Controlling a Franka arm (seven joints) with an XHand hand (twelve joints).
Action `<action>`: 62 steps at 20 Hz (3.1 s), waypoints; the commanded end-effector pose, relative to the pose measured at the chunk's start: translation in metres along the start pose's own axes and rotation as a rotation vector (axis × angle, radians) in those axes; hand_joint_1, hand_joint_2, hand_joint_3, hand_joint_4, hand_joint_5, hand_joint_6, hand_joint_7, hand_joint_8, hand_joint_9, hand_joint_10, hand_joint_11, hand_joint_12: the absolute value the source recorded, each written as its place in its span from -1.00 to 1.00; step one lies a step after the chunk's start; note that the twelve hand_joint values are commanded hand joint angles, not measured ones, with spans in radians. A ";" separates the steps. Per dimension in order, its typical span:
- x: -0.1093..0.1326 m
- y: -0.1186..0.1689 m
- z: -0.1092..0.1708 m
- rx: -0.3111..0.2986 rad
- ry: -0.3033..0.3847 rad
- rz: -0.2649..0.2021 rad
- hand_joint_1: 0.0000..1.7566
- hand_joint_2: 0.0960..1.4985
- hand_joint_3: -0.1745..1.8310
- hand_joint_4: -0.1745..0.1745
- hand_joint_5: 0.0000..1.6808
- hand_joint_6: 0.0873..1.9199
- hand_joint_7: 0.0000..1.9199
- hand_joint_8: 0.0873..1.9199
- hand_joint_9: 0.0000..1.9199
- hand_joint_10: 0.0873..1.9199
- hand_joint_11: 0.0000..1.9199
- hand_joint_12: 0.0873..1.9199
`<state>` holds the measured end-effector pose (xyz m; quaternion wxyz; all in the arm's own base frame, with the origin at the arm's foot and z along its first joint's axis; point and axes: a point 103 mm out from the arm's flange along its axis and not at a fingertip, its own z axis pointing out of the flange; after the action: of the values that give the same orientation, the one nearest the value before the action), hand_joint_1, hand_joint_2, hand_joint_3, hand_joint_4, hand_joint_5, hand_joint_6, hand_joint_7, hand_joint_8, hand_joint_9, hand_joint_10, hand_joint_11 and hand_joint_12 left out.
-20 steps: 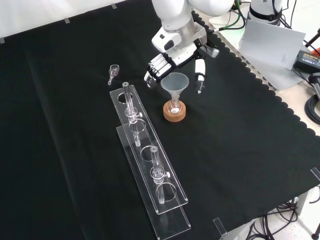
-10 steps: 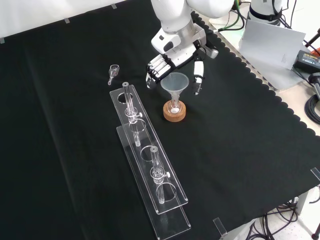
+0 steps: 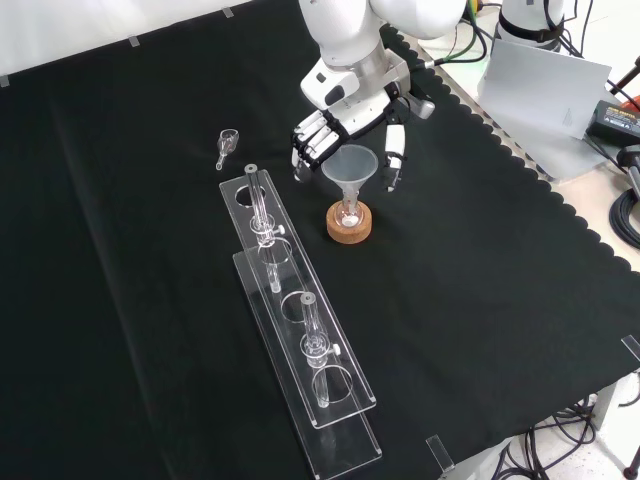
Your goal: Remove the funnel from the round-bottom flask.
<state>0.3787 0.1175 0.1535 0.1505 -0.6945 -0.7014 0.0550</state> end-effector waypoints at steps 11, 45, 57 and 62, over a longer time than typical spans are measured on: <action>-0.003 0.000 0.002 -0.025 -0.007 0.025 -0.32 -0.11 -0.77 0.07 -0.50 -1.00 -0.49 -0.50 -0.68 -0.27 -1.00 0.49; 0.014 -0.002 -0.039 -0.162 -0.165 -0.087 -0.05 -0.25 -0.43 0.92 0.08 -0.42 0.20 -0.53 -0.15 -0.66 -1.00 0.65; 0.014 -0.013 -0.073 -0.190 -0.200 -0.108 -0.05 -0.29 -0.37 1.00 0.11 -0.42 0.22 -0.55 -0.13 -0.69 -1.00 0.65; 0.015 -0.016 -0.091 -0.203 -0.212 -0.124 -0.05 -0.29 -0.37 1.00 0.12 -0.42 0.23 -0.55 -0.13 -0.69 -1.00 0.65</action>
<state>0.3879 0.1212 0.2307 0.0150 -0.6578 -0.7515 0.0483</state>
